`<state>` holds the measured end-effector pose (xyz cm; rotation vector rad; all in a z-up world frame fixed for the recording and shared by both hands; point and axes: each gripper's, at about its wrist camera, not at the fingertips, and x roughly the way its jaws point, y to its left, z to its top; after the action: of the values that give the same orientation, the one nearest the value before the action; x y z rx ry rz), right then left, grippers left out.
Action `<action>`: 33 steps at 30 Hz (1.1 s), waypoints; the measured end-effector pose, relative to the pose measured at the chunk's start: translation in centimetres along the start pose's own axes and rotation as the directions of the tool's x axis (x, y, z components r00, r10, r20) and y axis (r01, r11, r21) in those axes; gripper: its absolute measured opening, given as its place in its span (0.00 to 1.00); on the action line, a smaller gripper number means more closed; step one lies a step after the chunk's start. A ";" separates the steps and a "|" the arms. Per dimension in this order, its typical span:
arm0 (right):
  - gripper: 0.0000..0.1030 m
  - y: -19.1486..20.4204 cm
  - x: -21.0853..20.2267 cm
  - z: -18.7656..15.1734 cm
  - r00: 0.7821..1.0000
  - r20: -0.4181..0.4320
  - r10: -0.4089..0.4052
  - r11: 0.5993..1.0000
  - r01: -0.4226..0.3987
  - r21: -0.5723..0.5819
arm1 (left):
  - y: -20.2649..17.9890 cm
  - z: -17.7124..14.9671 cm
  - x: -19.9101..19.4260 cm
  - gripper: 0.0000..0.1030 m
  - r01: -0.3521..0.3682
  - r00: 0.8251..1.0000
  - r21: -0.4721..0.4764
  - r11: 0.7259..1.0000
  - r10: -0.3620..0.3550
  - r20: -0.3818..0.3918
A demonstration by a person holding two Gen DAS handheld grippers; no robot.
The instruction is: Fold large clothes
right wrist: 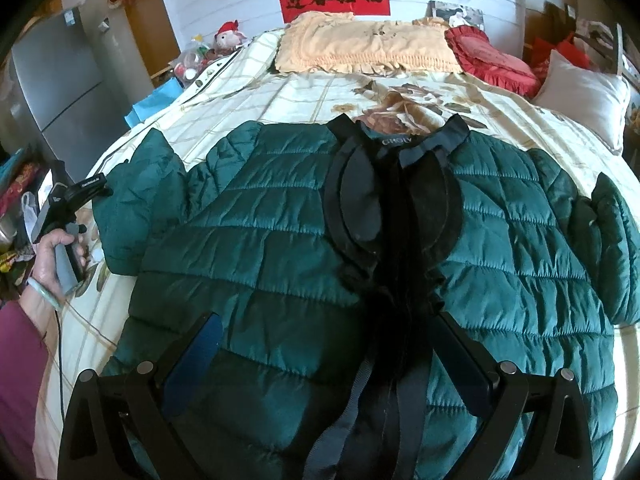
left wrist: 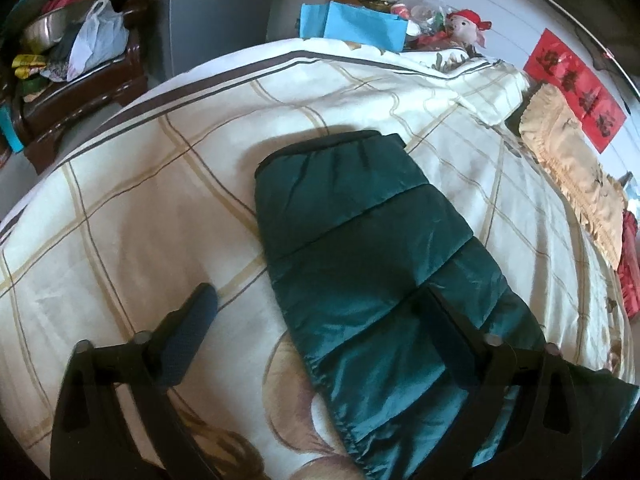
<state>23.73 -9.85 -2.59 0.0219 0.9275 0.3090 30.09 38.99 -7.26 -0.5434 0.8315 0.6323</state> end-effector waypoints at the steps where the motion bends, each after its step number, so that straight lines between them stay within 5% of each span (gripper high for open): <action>1: 1.00 0.1 0.0 0.0 1.000 -0.001 0.000 1.000 0.000 -0.002 | -0.1 0.0 0.0 0.85 0.001 1.000 0.009 1.000 -0.001 0.004; 5: 1.00 0.3 0.0 0.0 1.000 0.000 -0.006 1.000 0.006 -0.016 | -1.0 0.1 0.1 0.54 0.015 1.000 0.072 0.997 -0.016 0.016; 7: 1.00 0.4 0.0 0.0 1.000 0.002 -0.007 1.000 0.007 -0.019 | -1.3 0.0 0.1 0.30 0.030 0.999 0.089 0.996 -0.031 0.011; 10: 1.00 0.3 0.1 0.0 1.000 0.001 -0.014 1.000 0.014 -0.020 | -1.2 -0.1 -0.8 0.15 0.067 0.997 0.087 0.994 -0.069 0.020; 24: 1.00 -0.3 -1.5 -0.1 0.999 0.032 -0.016 1.000 0.016 -0.001 | -0.2 -0.7 -11.4 0.13 0.243 0.956 0.138 0.960 -0.261 0.134; 33: 1.00 -1.8 -3.9 -1.0 0.998 0.056 -0.035 0.999 0.034 0.017 | -4.4 -3.7 -19.2 0.11 0.364 0.901 0.258 0.895 -0.408 0.143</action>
<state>21.22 -12.77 -0.40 0.0291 0.8738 0.2682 21.39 27.85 6.91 -0.4158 0.5760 0.2116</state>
